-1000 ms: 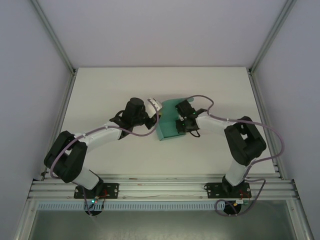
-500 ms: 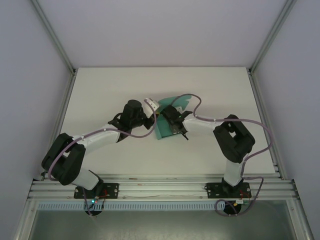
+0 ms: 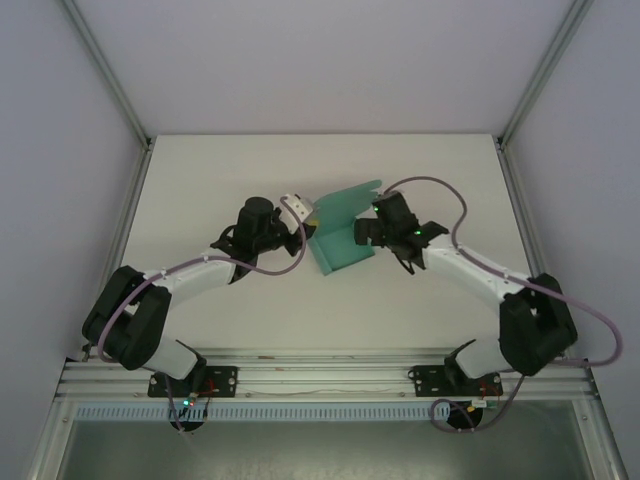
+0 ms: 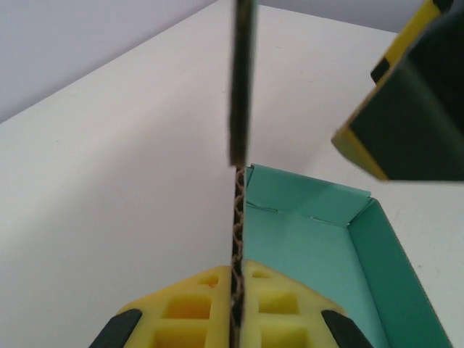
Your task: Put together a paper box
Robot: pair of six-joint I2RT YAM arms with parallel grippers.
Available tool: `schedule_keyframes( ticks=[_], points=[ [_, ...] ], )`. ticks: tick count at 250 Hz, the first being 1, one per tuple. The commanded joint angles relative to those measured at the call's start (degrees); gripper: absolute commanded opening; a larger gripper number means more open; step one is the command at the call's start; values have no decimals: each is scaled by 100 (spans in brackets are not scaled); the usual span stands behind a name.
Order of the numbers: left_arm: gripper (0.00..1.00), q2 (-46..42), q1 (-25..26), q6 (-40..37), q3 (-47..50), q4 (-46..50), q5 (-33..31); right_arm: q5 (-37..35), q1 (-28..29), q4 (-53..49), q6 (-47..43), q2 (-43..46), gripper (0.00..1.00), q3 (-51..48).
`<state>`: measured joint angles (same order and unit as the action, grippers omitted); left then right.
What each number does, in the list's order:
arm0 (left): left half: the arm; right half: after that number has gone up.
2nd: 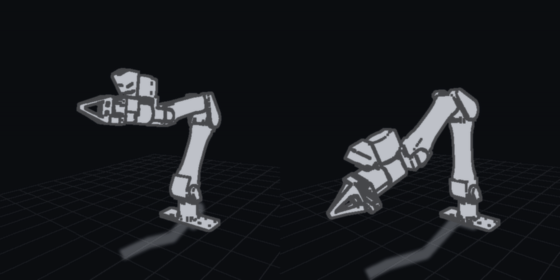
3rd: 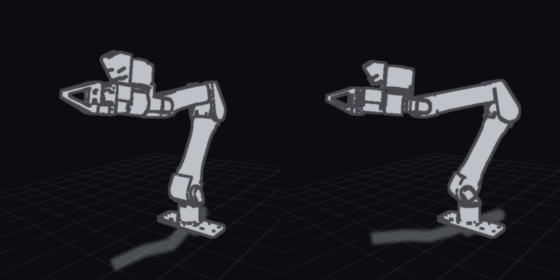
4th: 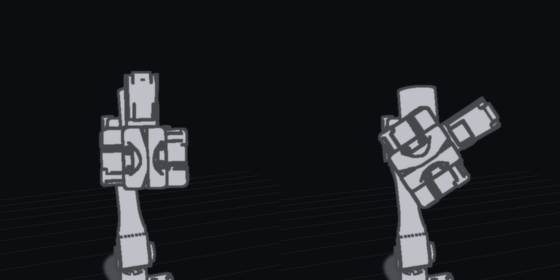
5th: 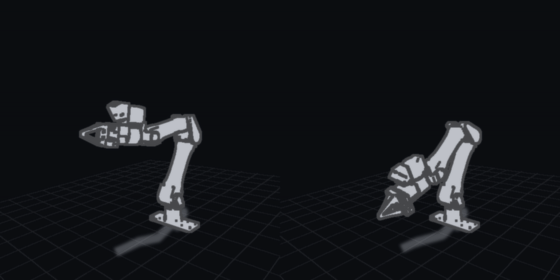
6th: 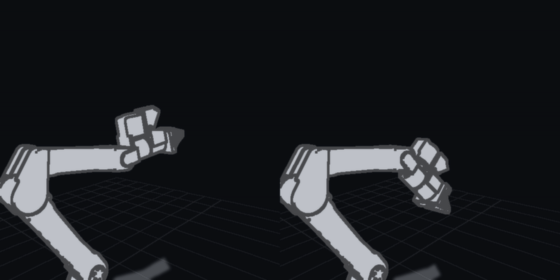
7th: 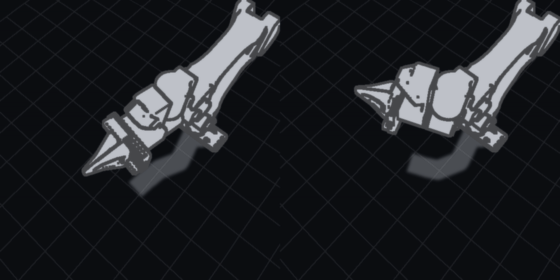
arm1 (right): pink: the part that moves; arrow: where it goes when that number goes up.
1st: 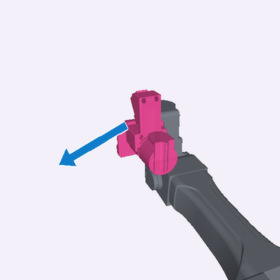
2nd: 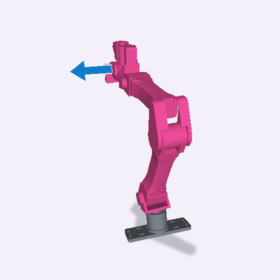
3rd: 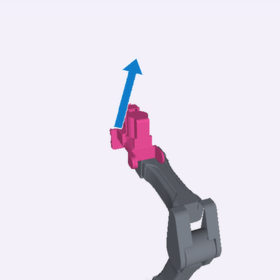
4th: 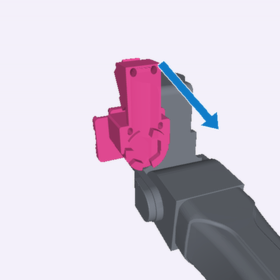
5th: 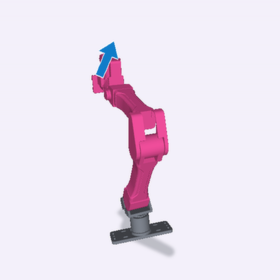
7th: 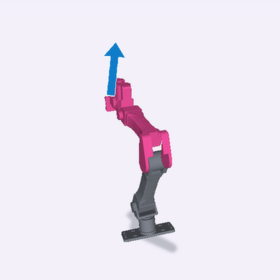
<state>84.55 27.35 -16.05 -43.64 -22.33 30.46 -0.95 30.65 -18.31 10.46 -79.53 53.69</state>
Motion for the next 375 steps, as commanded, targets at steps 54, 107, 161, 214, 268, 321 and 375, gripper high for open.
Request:
schedule_keyframes(
  ticks=[54, 107, 161, 214, 268, 321, 375],
  points=[
    [0, 283, -130, -295, -190, 59, 952, 3017, -1470, 260, -3271, 597, 100, -422],
    [0, 412, -129, -386, -309, 197, 1235, 4111, -1808, -382, -5503, -380, 100, 397],
    [0, 368, -143, -473, -266, 238, 1394, 4485, -1960, -1026, -6150, -997, 98, 1155],
    [0, 316, -182, -418, -239, 94, 1313, 4720, -1967, -2373, -6780, -1261, 58, 1696],
    [0, 333, -204, -331, -260, 20, 1230, 4271, -1976, -2574, -6731, -1336, 37, 1759],
    [0, 185, -203, -281, -206, 39, 1073, 3299, -1987, -997, -4977, -1037, 78, 1162],
    [0, -6, -204, -32, 56, -234, 560, 2843, -1972, 875, -1964, 528, 100, -332]
  ],
)
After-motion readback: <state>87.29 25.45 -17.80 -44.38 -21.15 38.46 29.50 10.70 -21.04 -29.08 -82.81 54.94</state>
